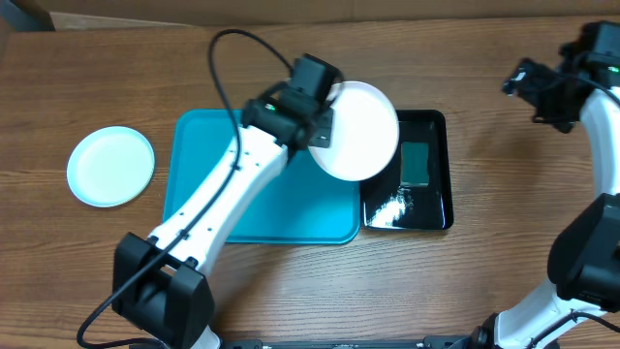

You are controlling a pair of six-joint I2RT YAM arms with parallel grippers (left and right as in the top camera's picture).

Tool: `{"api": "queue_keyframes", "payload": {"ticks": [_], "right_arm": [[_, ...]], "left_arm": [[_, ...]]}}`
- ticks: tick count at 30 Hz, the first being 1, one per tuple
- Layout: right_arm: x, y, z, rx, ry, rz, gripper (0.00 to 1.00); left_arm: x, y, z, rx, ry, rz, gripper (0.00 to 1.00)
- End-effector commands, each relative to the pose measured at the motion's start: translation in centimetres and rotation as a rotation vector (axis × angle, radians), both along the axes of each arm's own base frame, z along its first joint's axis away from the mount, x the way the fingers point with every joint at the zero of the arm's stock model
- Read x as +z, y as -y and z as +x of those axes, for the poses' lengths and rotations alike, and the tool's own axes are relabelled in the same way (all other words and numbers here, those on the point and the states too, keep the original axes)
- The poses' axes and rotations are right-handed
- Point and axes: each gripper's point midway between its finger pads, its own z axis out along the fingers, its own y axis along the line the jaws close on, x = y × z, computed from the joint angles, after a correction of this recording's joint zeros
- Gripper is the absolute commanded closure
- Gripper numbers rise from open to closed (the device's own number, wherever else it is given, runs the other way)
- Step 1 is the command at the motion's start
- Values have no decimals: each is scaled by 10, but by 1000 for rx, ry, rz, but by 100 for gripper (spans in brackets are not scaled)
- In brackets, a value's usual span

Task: Clean dirty plates on tray and stack at the side
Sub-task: 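Lift the wiped white plate off the teal tray with the left gripper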

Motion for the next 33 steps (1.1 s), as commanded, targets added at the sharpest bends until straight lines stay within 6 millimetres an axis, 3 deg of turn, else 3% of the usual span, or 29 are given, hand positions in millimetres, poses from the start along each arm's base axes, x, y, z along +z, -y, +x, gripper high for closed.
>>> {"api": "queue_keyframes", "payload": {"ticks": [1, 12, 23, 33], "right_arm": [[8, 9, 2, -18, 29, 12, 0], [8, 12, 1, -24, 28, 12, 0], [8, 12, 1, -24, 28, 12, 0], [8, 12, 1, -24, 28, 12, 0]], "left_arm": [[19, 18, 2, -13, 115, 74, 96], [60, 47, -16, -33, 395, 377, 96], [125, 94, -47, -115, 695, 645, 96], [168, 114, -57, -117, 823, 731, 96]]}}
